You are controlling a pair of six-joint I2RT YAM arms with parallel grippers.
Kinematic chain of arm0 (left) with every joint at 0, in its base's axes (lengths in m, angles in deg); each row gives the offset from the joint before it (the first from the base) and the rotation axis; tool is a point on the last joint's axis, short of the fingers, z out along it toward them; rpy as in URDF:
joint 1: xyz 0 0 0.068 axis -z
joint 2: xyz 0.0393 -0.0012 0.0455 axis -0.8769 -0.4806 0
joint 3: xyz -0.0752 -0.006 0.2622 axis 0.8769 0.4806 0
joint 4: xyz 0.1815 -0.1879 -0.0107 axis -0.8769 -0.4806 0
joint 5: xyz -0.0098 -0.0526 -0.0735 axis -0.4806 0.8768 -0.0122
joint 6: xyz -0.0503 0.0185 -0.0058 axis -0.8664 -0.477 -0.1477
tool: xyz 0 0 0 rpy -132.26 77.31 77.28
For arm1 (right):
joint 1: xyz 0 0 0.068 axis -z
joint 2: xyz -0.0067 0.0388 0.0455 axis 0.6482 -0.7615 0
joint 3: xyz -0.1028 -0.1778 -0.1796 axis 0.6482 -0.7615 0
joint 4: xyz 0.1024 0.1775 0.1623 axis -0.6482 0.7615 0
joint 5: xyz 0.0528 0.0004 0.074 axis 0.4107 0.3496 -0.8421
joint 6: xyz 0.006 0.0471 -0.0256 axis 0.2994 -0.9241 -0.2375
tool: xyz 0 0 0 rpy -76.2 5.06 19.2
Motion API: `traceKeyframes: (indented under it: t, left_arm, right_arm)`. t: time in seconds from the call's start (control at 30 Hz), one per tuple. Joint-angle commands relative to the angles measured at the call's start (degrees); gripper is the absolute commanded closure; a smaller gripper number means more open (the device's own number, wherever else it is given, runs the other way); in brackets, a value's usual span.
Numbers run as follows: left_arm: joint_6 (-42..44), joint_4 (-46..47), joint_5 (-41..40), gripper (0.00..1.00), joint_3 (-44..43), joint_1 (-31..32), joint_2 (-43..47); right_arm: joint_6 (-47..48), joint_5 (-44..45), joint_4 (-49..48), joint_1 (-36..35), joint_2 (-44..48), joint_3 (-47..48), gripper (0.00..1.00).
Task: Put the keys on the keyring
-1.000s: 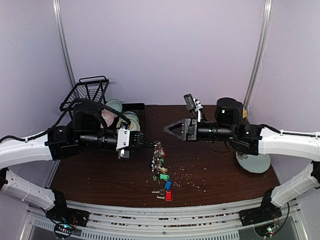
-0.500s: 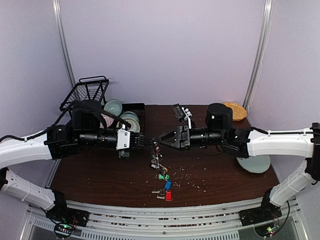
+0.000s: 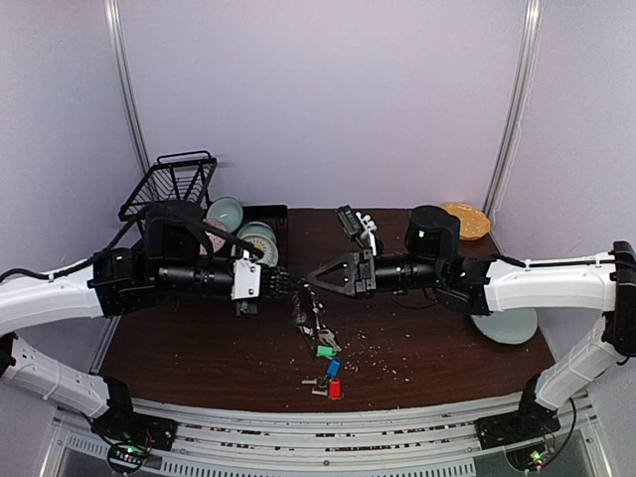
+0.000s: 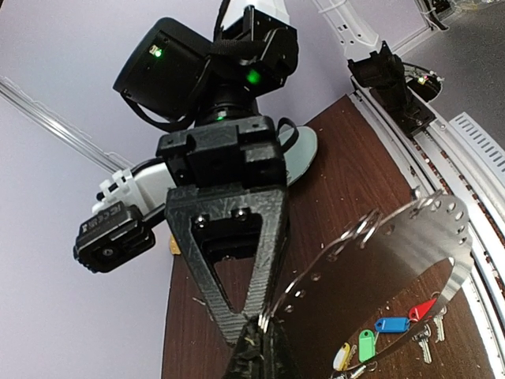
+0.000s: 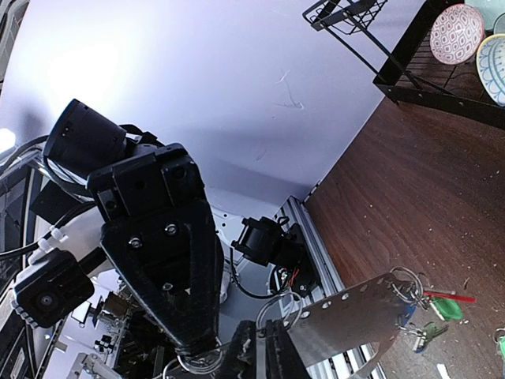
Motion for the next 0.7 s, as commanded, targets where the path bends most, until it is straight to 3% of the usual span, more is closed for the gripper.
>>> traceKeyframes:
  t: [0.0,0.2,0.4,0.53,0.67]
  left_arm:
    - [0.8,2.8,-0.6,1.00,-1.0,0.0,1.2]
    - [0.8,2.0,-0.6,1.00,-1.4,0.0,1.3]
    - [-0.9,4.4,1.8,1.00,0.3,0.0,3.7]
    - [-3.2,5.1,7.5,1.00,0.5,-1.2,4.2]
    - [-6.0,6.1,15.8,1.00,-0.5,-3.1,3.4]
  right_arm:
    - [0.1,-1.0,-2.2,-0.2,0.3,1.0,0.98]
    - [3.2,1.2,1.2,-0.2,0.6,1.4,1.00]
    - [13.3,4.1,7.9,1.1,4.8,1.0,0.92]
    - [31.6,14.3,12.5,-0.7,11.2,-2.9,0.84]
    - [52.0,21.9,9.9,-3.7,16.9,-8.3,0.79]
